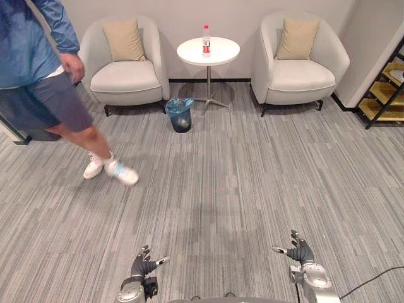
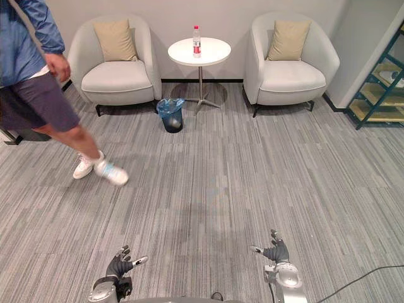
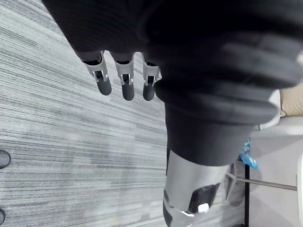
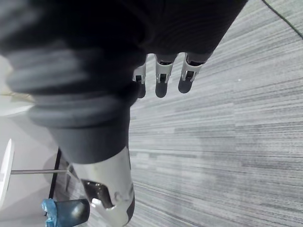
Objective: Gather rubbish on tea table into small bin, then transfer packed bag to large trash can.
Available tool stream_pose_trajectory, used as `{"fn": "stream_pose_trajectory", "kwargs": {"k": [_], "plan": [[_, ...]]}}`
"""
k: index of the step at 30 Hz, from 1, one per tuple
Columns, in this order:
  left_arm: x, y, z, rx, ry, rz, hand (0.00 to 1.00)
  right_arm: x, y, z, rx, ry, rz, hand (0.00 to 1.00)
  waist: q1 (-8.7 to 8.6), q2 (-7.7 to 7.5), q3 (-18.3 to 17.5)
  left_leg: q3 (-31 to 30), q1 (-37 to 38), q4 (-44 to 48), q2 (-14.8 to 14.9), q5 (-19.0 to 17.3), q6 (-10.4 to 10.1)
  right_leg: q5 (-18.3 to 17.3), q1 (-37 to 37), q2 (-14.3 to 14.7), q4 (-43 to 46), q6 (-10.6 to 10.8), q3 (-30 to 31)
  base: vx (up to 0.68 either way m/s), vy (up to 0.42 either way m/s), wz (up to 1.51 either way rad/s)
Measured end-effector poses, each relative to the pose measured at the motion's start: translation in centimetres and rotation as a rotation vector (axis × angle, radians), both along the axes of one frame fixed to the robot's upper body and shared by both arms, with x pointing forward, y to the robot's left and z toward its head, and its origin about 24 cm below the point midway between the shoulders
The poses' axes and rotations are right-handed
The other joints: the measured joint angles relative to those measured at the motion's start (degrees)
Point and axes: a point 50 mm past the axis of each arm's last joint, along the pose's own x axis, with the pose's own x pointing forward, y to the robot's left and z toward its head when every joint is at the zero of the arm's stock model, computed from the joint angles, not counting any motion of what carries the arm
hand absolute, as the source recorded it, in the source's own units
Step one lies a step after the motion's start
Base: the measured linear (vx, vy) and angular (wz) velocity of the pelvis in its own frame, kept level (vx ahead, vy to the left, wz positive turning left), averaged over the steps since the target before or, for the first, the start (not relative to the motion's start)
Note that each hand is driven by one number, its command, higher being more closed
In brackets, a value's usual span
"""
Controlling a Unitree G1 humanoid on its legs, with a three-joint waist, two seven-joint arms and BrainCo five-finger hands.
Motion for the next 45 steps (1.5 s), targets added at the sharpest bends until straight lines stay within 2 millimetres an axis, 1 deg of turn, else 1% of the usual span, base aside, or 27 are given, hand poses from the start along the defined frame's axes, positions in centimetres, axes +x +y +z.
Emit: {"fn": "stream_pose_trajectory", "kwargs": {"k": [7, 10, 14, 25, 30, 37, 38, 40, 41, 42, 43, 44, 45], "plan": [[-1.2, 0.1, -0.6, -0.006, 0.055, 0.022, 0.00, -1.0, -0.5, -0.8, 0.033, 0.042, -0.057, 0.00, -0.02, 0.79, -0.51, 0.15, 0.09, 0.01, 0.02, -0.02, -0.02, 0.00, 0.07, -0.01, 0.00, 0.00, 0.09, -0.02, 0.001, 0.00], [-1.5, 0.3, -0.7, -0.009, 0.060, 0.047, 0.00, -1.4, -0.4, -1.0, 0.049, 0.056, -0.073, 0.00, -0.02, 0.81, -0.51, 0.18, 0.10, 0.00, 0.04, -0.02, -0.03, 0.00, 0.06, 0.01, 0.00, -0.01, 0.09, 0.00, 0.000, 0.00], [-1.9, 0.2, -0.9, -0.014, 0.073, 0.050, 0.00, -1.4, -0.4, -1.1, 0.051, 0.056, -0.075, 0.00, 0.00, 0.79, -0.51, 0.45, 0.29, -0.29, 0.04, -0.03, -0.03, 0.00, 0.07, 0.02, 0.00, -0.01, 0.11, 0.00, 0.000, -0.02], [-1.9, 0.1, -0.9, -0.016, 0.072, 0.049, 0.00, -1.8, 0.1, -1.6, 0.074, 0.077, -0.086, 0.00, 0.09, 0.42, -0.30, 0.97, 0.39, -0.64, 0.05, -0.05, -0.03, 0.00, -0.11, 0.03, -0.01, 0.00, 0.42, 0.00, 0.000, 0.00], [-1.9, -0.4, -1.0, -0.029, 0.072, 0.050, 0.00, -1.8, 0.5, -1.7, 0.084, 0.079, -0.087, 0.00, 0.15, 0.35, -0.28, 1.36, 0.43, -0.80, 0.05, -0.07, -0.03, 0.00, -0.23, 0.04, -0.02, 0.00, 0.80, -0.02, 0.002, -0.04], [-1.9, -0.6, -1.0, -0.036, 0.073, 0.048, 0.00, -1.8, 1.0, -1.8, 0.105, 0.079, -0.097, 0.00, 0.28, -0.01, -0.06, 2.81, 0.18, -1.45, 0.20, -0.26, 0.12, -0.19, -1.29, 0.32, -0.03, 0.26, 2.31, -0.03, 0.004, -0.11], [-1.8, -0.6, -1.0, -0.035, 0.071, 0.048, 0.00, -1.6, 1.0, -1.8, 0.104, 0.075, -0.096, 0.00, 0.36, -0.30, 0.04, 3.25, -0.17, -1.42, 0.21, -0.56, 0.07, -0.30, -1.84, 0.38, -0.02, 0.41, 3.17, -0.01, 0.009, -0.20], [-1.7, -0.6, -1.0, -0.035, 0.067, 0.047, 0.00, -1.2, 1.0, -1.6, 0.104, 0.065, -0.093, 0.00, 0.34, -0.31, 0.08, 4.26, -1.43, -0.92, 0.24, -1.11, 0.45, -0.44, -3.23, 0.39, 0.27, 0.54, 4.11, -0.02, 0.015, -0.25], [-1.6, -0.6, -0.9, -0.036, 0.063, 0.047, 0.00, -1.1, 1.0, -1.6, 0.103, 0.061, -0.092, 0.00, 0.44, -0.29, 0.14, 4.68, -2.05, -0.29, 0.35, -1.58, 0.43, -0.99, -4.15, 0.42, 1.14, 0.98, 4.55, 0.00, 0.027, -0.37], [-1.5, -0.7, -0.8, -0.035, 0.053, 0.047, 0.00, -0.7, 1.0, -1.4, 0.103, 0.052, -0.090, 0.00, 0.43, -0.02, 0.40, 5.65, -3.09, 1.15, 0.69, -2.65, 0.59, -3.28, -6.89, 0.55, 5.72, 1.31, 5.11, 0.05, 0.025, -0.35], [-1.5, -0.6, -0.8, -0.034, 0.053, 0.047, 0.00, -0.6, 1.0, -1.4, 0.103, 0.049, -0.089, 0.00, 0.36, 0.22, 0.74, 6.18, -3.46, 2.61, 0.70, -3.71, 0.87, -6.76, -9.48, 0.32, 12.18, 2.21, 5.17, 0.07, 0.024, -0.26], [-1.5, -0.6, -0.8, -0.033, 0.053, 0.047, 0.00, -0.6, 1.0, -1.4, 0.102, 0.050, -0.091, 0.00, 0.14, 0.35, 0.95, 6.22, -3.40, 3.37, 0.55, -4.23, 1.30, -8.40, -10.69, -0.03, 15.51, 2.95, 5.06, 0.10, 0.033, -0.20], [-1.4, -0.7, -0.8, -0.035, 0.051, 0.042, 0.00, -0.9, 0.9, -1.5, 0.101, 0.056, -0.096, 0.00, 0.20, 0.58, 1.36, 6.99, -2.52, 3.90, 0.47, -5.02, 1.59, -10.50, -13.14, -0.50, 22.24, 5.11, 4.54, 0.10, 0.046, -0.21]]}}
